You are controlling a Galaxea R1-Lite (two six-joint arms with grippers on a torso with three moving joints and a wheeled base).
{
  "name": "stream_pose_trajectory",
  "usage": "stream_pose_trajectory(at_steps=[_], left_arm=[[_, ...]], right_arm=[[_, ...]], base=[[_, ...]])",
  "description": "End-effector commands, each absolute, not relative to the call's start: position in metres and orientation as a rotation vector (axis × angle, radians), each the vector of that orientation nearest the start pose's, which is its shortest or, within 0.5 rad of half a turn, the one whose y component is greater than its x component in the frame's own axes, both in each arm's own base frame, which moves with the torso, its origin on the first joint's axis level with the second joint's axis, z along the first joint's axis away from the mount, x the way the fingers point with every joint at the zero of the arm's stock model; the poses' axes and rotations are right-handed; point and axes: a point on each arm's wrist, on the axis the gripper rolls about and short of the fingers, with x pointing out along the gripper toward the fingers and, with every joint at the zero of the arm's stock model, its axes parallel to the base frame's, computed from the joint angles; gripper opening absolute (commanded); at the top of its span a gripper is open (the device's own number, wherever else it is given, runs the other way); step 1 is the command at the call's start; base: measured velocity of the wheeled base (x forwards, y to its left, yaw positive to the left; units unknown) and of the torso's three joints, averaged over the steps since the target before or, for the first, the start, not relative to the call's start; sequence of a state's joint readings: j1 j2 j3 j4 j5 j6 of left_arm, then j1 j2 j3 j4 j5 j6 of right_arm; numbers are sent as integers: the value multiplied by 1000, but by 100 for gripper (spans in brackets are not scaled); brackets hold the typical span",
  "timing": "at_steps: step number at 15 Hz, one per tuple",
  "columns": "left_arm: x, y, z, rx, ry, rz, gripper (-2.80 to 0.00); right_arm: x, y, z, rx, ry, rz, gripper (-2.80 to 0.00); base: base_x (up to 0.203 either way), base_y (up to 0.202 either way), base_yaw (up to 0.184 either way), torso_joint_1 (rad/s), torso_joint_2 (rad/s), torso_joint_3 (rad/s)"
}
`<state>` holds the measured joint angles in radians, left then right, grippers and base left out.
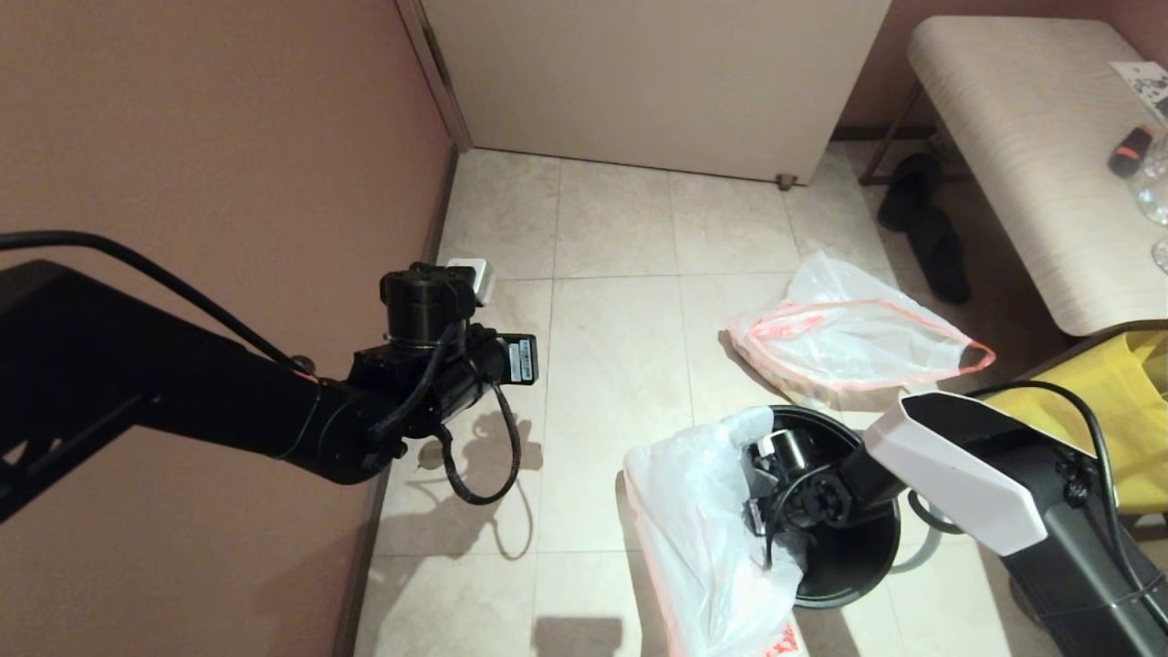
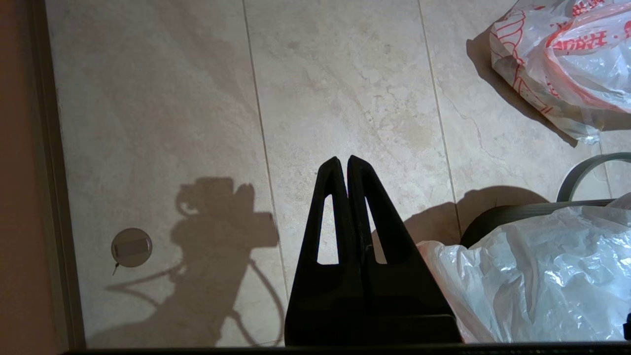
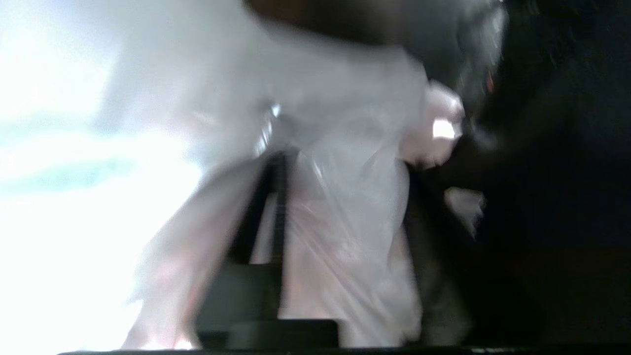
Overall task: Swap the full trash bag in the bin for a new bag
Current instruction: Put the new garbage bag on the trash can
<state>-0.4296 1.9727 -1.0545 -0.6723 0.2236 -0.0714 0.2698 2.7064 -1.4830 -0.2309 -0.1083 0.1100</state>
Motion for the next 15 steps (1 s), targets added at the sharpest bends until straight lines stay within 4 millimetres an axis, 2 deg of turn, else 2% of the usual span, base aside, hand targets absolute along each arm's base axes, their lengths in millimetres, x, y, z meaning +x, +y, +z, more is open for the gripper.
stream_pose_trajectory(at_steps=[1, 3, 7, 10, 13, 14, 15], left_arm=[[348, -154, 163, 3, 225, -195, -280], [347, -153, 165, 1, 221, -194, -280], [344, -152, 171, -3, 206, -191, -280], [344, -153, 170, -2, 210, -193, -280], [344, -153, 171, -5, 206, -191, -280], [344, -153, 171, -5, 205, -191, -280], [344, -153, 171, -5, 205, -191, -280]], right_arm=[[434, 118, -75, -83, 970, 96, 0], [425, 115, -59, -79, 971, 96, 0], [401, 111, -4, 28, 937, 128, 0], [378, 105, 10, 62, 974, 137, 0], [363, 101, 30, 75, 974, 144, 0], [358, 100, 40, 81, 959, 155, -280], [350, 99, 51, 85, 945, 168, -280]], base=[[0, 0, 0, 0, 0, 0], [0, 0, 0, 0, 0, 0], [0, 0, 0, 0, 0, 0], [0, 0, 0, 0, 0, 0], [0, 0, 0, 0, 0, 0], [0, 0, 0, 0, 0, 0], [0, 0, 0, 0, 0, 0]])
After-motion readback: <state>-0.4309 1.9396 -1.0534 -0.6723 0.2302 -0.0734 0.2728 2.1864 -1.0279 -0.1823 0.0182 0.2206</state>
